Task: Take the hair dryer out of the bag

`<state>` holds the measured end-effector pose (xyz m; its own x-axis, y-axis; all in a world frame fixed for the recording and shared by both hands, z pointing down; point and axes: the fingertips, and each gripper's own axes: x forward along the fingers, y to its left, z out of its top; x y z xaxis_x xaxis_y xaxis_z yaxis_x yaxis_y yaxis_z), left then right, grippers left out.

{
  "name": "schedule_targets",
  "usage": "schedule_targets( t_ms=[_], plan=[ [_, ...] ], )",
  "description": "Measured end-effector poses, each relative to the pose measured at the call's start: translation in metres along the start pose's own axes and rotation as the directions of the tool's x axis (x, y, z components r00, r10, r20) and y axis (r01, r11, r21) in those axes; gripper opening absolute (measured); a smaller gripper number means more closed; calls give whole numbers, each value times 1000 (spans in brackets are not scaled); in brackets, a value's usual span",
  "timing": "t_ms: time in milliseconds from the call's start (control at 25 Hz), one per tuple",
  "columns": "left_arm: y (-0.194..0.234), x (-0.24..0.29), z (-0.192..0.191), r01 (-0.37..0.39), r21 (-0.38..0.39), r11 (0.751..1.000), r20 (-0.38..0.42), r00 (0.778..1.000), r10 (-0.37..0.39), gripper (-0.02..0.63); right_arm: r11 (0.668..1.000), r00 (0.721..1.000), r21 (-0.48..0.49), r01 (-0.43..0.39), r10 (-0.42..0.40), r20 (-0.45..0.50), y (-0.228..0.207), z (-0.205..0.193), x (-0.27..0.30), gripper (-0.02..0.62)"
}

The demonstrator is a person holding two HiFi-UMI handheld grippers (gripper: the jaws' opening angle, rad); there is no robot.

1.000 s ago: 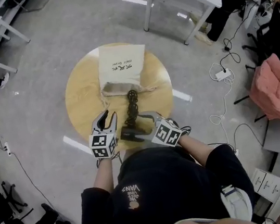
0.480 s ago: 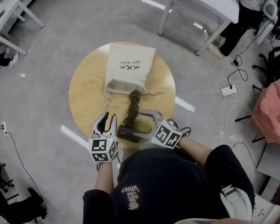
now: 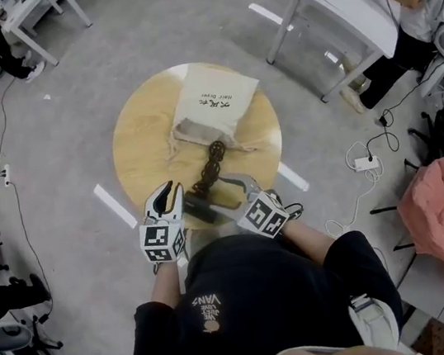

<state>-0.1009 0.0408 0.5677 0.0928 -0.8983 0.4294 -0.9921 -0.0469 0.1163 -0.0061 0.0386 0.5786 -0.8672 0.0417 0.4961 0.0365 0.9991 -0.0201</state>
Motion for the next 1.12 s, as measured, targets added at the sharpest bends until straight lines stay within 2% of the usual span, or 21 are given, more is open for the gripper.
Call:
schedule_targets(
  t_ms=[760, 1120],
  plan=[
    [-31, -20, -4, -101, -27, 995, 57, 993, 102, 38, 999, 997, -45, -24, 27, 74, -1, 1, -20, 10],
    [-38, -30, -6, -127, -32, 991, 80, 988, 130, 29, 998, 995, -50, -45, 49, 83, 1, 4, -22, -2]
  ],
)
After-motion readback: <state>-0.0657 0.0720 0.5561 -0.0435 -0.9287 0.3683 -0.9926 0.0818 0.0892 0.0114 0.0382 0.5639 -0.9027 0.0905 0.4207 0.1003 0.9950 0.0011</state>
